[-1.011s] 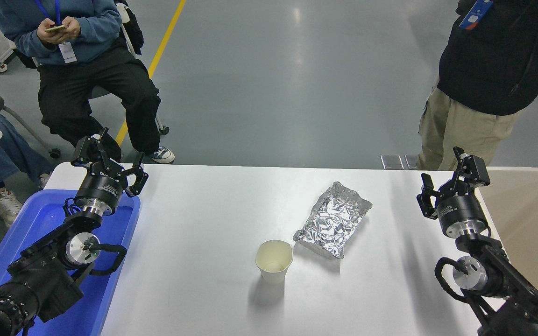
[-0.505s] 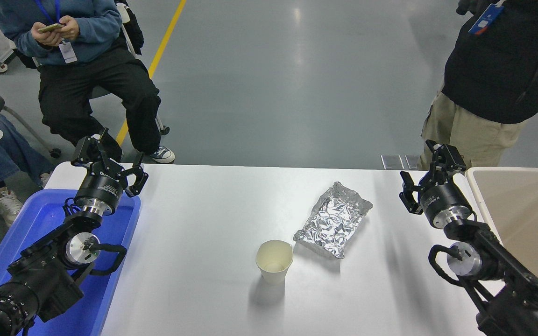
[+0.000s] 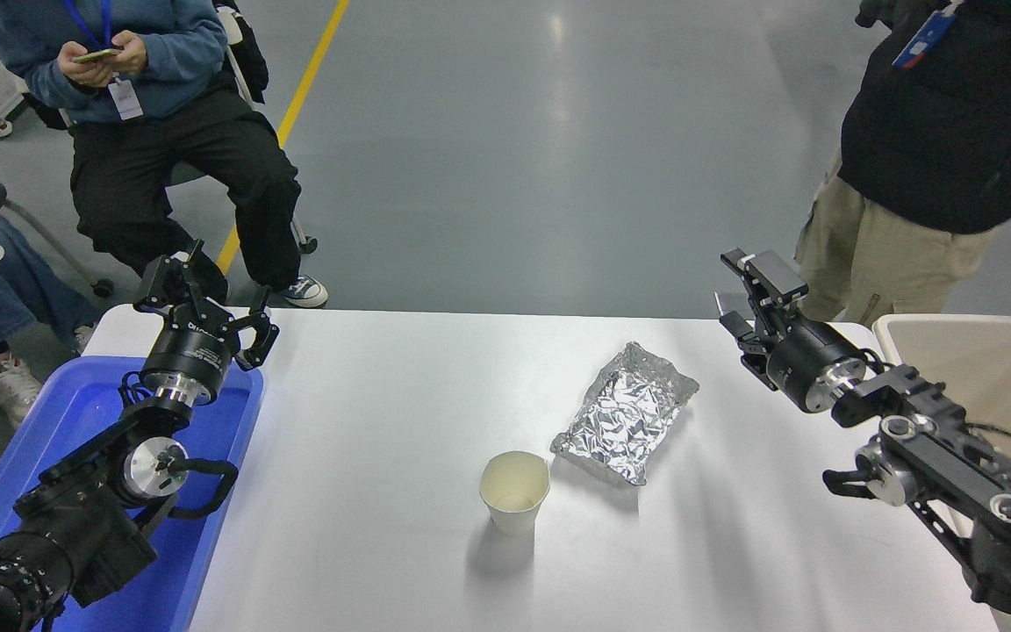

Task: Dispose of the paper cup in the dustbin

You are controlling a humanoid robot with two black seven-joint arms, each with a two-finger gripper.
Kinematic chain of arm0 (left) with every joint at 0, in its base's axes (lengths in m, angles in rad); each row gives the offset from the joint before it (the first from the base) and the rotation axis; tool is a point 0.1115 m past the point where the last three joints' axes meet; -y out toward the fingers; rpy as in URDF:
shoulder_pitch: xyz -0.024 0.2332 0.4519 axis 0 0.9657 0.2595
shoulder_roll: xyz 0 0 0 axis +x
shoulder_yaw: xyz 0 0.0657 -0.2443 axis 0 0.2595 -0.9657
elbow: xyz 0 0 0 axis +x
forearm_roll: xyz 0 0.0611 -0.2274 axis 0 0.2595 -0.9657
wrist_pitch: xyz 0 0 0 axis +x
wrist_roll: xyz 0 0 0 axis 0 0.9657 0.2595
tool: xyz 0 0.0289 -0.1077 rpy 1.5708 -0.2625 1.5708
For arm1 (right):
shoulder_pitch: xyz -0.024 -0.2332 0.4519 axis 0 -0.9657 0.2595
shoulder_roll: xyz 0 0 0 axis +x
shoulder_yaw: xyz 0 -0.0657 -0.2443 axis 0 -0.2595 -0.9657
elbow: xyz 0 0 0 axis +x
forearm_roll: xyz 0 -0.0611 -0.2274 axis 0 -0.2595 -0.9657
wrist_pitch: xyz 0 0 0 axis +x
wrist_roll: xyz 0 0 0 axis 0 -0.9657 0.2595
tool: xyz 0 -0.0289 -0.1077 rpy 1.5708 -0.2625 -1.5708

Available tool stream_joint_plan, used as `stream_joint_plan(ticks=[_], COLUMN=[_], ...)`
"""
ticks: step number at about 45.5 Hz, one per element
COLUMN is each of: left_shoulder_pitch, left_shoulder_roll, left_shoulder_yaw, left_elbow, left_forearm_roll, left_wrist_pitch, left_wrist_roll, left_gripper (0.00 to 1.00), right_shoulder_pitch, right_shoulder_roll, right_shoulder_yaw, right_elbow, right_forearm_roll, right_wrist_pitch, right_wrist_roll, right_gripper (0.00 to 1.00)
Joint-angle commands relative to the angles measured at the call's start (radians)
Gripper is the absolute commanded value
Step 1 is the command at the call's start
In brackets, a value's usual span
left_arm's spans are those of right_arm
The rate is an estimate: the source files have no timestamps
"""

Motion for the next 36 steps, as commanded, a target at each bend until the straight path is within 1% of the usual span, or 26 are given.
stream_joint_plan(ticks=[1,8,16,20,23,28,32,36], left_shoulder_pitch=[0.0,0.0,0.0,0.0,0.0,0.0,0.0,0.0], left_shoulder_roll=[0.0,0.0,0.0,0.0,0.0,0.0,0.0,0.0], left_shoulder_yaw=[0.0,0.0,0.0,0.0,0.0,0.0,0.0,0.0], left_elbow=[0.001,-0.001,-0.001,-0.001,0.001,0.001,0.001,0.001], left_forearm_roll=[0.0,0.0,0.0,0.0,0.0,0.0,0.0,0.0], left_wrist_pitch=[0.0,0.0,0.0,0.0,0.0,0.0,0.0,0.0], left_wrist_roll=[0.001,0.001,-0.001,-0.001,0.001,-0.001,0.001,0.001], left_gripper=[1.0,1.0,1.0,1.0,1.0,1.0,1.0,1.0], right_shoulder_pitch=[0.1,0.235,0.468,0.591,0.677,0.779,0.829,0.849], right_shoulder_roll=[-0.081,-0.12,-0.109,-0.104,-0.072,0.004,0.086,0.166], right_shoulder_yaw=[-0.171,-0.353,-0.629,-0.754,-0.837,-0.975,-1.064,-1.142], right_elbow=[0.061,0.1,0.101,0.101,0.1,0.097,0.094,0.065], right_forearm_roll=[-0.141,-0.19,-0.23,-0.25,-0.256,-0.259,-0.264,-0.281], right_wrist_pitch=[-0.001,-0.003,-0.003,-0.003,0.0,0.004,0.008,0.011], right_wrist_roll=[-0.005,0.0,0.003,0.024,0.037,0.066,0.077,0.077], right_gripper=[0.99,0.99,0.99,0.99,0.99,0.99,0.99,0.99])
